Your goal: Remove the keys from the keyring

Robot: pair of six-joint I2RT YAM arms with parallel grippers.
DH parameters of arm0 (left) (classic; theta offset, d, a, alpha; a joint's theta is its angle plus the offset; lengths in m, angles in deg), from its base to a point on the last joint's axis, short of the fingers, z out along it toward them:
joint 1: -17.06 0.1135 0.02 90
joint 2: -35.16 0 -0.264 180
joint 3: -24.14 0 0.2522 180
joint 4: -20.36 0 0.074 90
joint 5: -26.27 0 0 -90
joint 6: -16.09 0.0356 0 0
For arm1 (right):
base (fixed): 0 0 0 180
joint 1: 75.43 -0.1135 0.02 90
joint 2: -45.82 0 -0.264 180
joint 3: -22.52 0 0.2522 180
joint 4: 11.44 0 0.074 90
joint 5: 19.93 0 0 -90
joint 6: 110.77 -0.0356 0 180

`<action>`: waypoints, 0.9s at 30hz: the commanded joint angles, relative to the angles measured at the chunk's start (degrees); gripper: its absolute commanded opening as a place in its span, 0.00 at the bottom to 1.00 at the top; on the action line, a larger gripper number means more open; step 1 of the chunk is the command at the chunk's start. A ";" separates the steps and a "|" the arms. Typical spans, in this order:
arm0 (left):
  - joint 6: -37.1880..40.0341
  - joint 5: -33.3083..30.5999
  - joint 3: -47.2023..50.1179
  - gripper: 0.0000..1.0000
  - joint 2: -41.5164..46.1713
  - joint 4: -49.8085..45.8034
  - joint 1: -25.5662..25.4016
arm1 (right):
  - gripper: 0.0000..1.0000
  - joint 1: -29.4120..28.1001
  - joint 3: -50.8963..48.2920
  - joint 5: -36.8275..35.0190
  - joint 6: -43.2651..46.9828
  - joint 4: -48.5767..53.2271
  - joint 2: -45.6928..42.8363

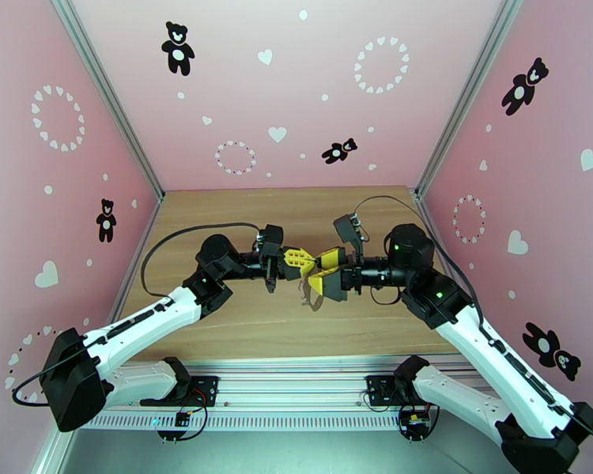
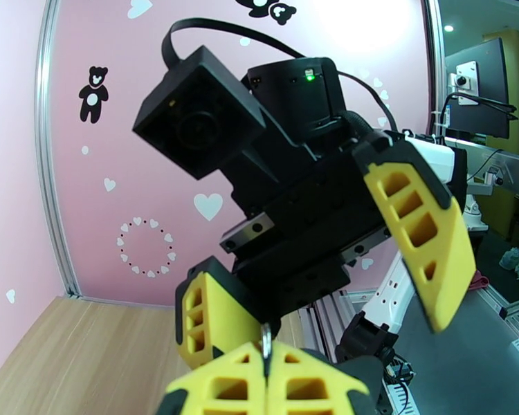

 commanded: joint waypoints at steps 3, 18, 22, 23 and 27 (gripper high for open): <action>0.56 -0.79 -1.00 0.00 0.66 0.54 0.31 | 0.86 -0.39 1.66 0.35 -0.33 0.74 -3.29; 1.24 -1.19 -0.70 0.00 1.84 -0.28 0.39 | 0.73 -0.41 1.39 -0.59 -1.29 2.12 -4.49; 1.00 -1.04 -0.54 0.00 1.92 0.08 0.31 | 0.70 -0.39 1.02 -1.70 -1.10 0.88 -4.88; 1.00 -1.12 -0.50 0.00 1.92 0.09 0.31 | 0.69 -0.39 1.09 -2.07 -0.99 0.76 -4.86; 0.74 -1.12 -0.51 0.00 1.88 0.54 0.32 | 0.69 -0.39 0.68 -2.72 -1.91 -1.96 -4.06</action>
